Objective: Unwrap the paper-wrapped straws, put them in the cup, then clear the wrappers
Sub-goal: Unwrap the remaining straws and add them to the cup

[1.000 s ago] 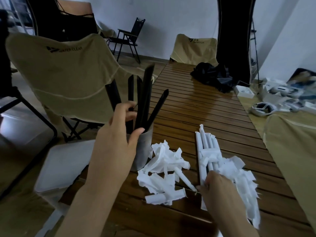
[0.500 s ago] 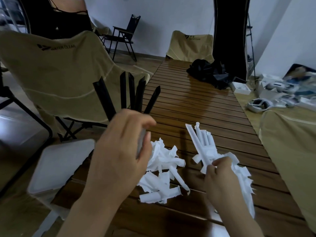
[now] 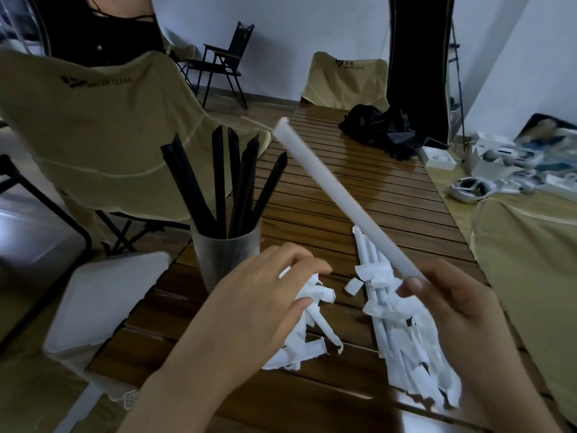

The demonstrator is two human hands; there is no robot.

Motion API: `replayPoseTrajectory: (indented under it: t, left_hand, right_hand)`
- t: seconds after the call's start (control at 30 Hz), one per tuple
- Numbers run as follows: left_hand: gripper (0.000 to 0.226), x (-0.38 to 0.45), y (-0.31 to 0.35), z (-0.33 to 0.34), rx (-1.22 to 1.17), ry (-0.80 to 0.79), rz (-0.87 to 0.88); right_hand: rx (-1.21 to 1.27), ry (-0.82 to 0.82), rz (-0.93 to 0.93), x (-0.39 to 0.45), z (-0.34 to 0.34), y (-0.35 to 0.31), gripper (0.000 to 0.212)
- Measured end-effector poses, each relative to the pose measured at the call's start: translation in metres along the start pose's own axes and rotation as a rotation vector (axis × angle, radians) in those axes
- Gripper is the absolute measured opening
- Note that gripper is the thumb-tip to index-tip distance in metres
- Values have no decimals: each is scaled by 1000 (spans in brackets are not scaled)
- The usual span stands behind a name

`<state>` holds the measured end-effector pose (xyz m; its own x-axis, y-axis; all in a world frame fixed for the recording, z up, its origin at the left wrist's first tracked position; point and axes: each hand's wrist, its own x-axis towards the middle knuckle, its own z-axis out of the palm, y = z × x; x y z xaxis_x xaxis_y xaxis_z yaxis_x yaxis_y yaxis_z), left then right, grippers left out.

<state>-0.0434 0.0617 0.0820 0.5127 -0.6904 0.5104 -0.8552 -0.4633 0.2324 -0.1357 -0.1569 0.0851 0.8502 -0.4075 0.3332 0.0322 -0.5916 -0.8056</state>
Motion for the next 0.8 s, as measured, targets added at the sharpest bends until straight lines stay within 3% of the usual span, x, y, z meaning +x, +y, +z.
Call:
replayPoseTrajectory:
  t: [0.1, 0.2, 0.37, 0.5, 0.57, 0.67, 0.73, 0.77, 0.8]
  left_hand:
    - [38, 3, 8, -7, 26, 95, 30]
    - [26, 4, 19, -13, -15, 247, 66]
    - [27, -1, 31, -15, 63, 419, 169]
    - [29, -2, 23, -11, 212, 569, -15]
    - [29, -1, 15, -19, 180, 453, -20]
    - [33, 1, 5, -9, 92, 39, 13]
    - [34, 1, 6, 15, 115, -107, -167]
    - [35, -4, 5, 9, 41, -196, -366]
    - [35, -6, 3, 11, 45, -122, -539]
  right_hand:
    - [47, -80, -81, 1, 4, -3, 25]
    - [70, -127, -116, 3, 7, -1, 28]
    - [-65, -233, -131, -1, 14, 3, 30]
    - [-234, -261, -170, -4, 21, 6, 34]
    - [-248, -287, -192, -4, 23, 6, 33]
    - [-226, -331, -282, -3, 31, -2, 20]
    - [-199, -318, -316, -4, 39, -8, 18]
    - [-202, -302, -327, -5, 42, -9, 16]
    - [-218, -283, -338, -5, 45, -10, 15]
